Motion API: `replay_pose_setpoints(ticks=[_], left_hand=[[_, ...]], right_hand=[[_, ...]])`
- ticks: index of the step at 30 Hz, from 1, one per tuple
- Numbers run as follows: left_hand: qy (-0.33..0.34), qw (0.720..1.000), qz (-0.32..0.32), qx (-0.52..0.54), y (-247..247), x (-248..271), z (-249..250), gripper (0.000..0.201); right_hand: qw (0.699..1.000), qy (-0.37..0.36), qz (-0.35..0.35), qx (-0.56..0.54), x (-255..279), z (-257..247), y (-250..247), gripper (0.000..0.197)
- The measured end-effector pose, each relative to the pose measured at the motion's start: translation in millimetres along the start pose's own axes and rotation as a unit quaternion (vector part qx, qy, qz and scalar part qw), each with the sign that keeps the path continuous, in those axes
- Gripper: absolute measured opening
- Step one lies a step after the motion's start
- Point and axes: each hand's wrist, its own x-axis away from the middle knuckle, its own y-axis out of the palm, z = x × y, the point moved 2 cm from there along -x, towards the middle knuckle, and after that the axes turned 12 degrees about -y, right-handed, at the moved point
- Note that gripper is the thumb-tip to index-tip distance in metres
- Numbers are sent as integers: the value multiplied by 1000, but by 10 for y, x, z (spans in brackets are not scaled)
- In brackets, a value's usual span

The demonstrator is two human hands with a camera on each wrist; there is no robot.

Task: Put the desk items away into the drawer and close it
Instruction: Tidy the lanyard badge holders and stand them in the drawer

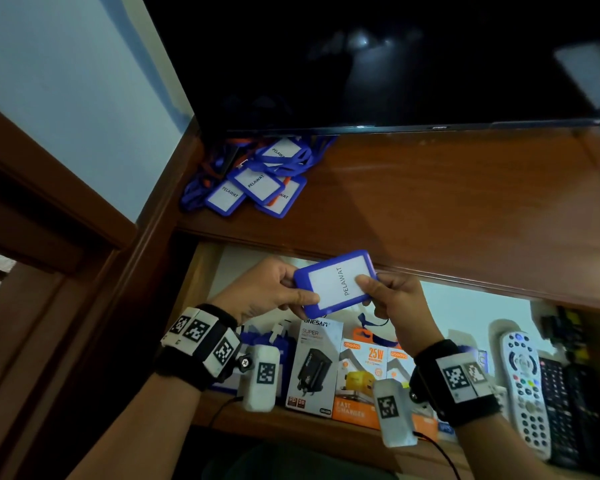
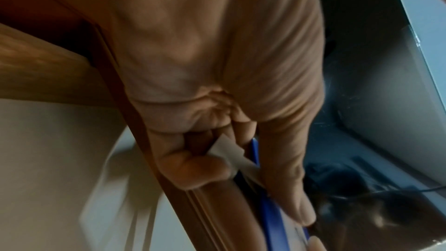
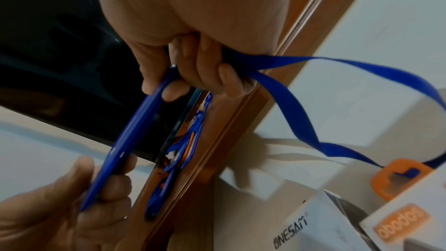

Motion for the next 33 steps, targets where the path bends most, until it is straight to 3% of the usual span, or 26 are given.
replay_pose_setpoints(ticks=[7,13,18,23,27,30,33], left_hand=[[-4,988,102,117,-25,-68,-23,4],[36,941,206,266,-83,-105,-10,7],[89,934,261,227,-39,-69,64,8],[69,974,197,88,144,-116,56,8],[28,989,96,-108,283,-84,50,8],[22,996,1,-87,297,-46,17,11],[56,996,-67,-2,267,24,19,13]], right_hand=[[1000,-11,-11,-12,84,27,87,50],[993,-48,-106,7,179,4,243,22],[975,-106,-183,59,177,-259,302,16],[966,-165,-166,109,66,-483,222,16],[957,-174,-112,205,-71,-430,63,17],[950,-161,-100,248,-91,-367,-47,16],[975,-115,-93,167,-69,-251,-145,19]])
